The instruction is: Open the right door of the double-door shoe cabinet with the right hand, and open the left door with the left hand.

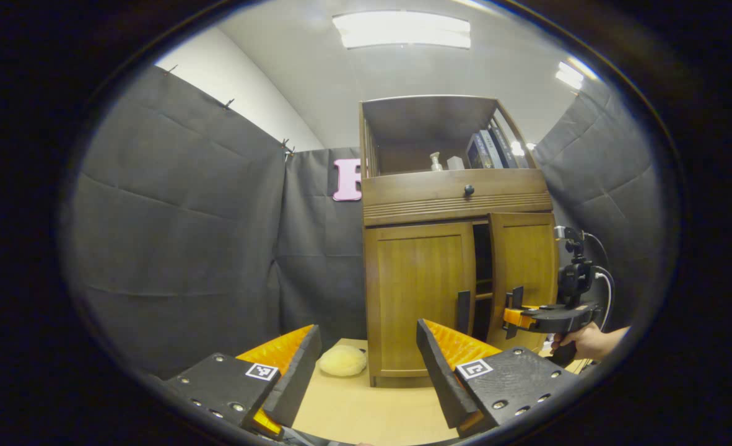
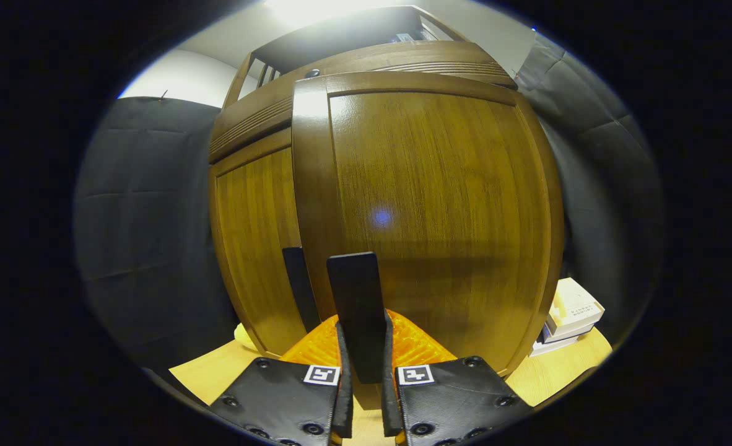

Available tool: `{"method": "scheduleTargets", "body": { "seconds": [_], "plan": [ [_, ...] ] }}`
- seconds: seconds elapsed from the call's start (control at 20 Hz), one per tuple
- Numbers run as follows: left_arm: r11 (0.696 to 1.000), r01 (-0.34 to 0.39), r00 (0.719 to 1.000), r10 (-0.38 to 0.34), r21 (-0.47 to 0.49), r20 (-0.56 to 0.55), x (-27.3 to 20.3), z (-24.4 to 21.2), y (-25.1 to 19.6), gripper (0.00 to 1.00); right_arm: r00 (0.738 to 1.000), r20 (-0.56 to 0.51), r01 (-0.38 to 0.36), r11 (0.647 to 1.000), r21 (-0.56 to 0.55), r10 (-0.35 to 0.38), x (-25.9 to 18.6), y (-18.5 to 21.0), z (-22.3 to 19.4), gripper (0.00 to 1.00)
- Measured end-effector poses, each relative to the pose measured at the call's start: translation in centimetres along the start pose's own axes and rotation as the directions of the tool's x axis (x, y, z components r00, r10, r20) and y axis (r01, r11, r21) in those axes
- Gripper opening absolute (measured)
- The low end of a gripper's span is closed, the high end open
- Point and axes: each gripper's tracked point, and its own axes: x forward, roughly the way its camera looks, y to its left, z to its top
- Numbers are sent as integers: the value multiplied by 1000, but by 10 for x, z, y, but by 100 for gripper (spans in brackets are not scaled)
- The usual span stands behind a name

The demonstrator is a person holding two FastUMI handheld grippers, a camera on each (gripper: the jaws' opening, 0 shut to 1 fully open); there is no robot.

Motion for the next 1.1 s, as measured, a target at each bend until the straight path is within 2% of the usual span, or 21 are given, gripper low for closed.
{"method": "scheduleTargets", "body": {
  "seconds": [0.1, 0.2, 0.3, 0.35, 0.45, 0.6, 0.65, 0.7, 0.9, 0.95, 1.1],
  "plan": [
    [1000, 16, 1000, -16, -10, 0, 1, 1, -1, 90, 1000, -4, -14, 1000, 3, 14, -10, -2, -1, 24],
    [999, 33, 999, -33, -15, -1, 0, 3, -2, 90, 1000, -10, -24, 1000, 6, 24, -21, -4, -1, 17],
    [999, 52, 999, -52, -15, -2, 1, 3, -4, 90, 999, -15, -33, 999, 8, 34, -31, -8, -2, 17],
    [998, 62, 998, -62, -15, -2, 4, 2, -5, 90, 999, -21, -38, 999, 8, 38, -35, -8, -3, 20],
    [997, 80, 997, -80, -20, -5, 5, 0, -7, 90, 999, -27, -42, 999, 9, 43, -40, -11, -2, 17],
    [994, 106, 994, -106, -28, -7, 7, 3, -7, 90, 998, -31, -47, 999, 7, 47, -56, -17, -2, 24],
    [993, 114, 993, -114, -29, -5, 5, 6, -8, 90, 998, -36, -48, 999, 8, 48, -60, -19, -4, 24],
    [992, 121, 993, -121, -30, -4, 5, 7, -8, 90, 998, -38, -49, 999, 8, 49, -65, -23, -5, 17],
    [987, 155, 988, -155, -41, 2, 3, 16, -6, 91, 997, -49, -56, 998, 0, 56, -84, -33, -7, 24],
    [986, 164, 986, -164, -43, 2, 2, 18, -5, 91, 997, -50, -56, 998, 1, 56, -88, -35, -8, 20],
    [981, 188, 982, -188, -46, 3, -2, 25, -2, 90, 997, -57, -55, 999, 0, 55, -99, -42, -8, 20]
  ]
}}
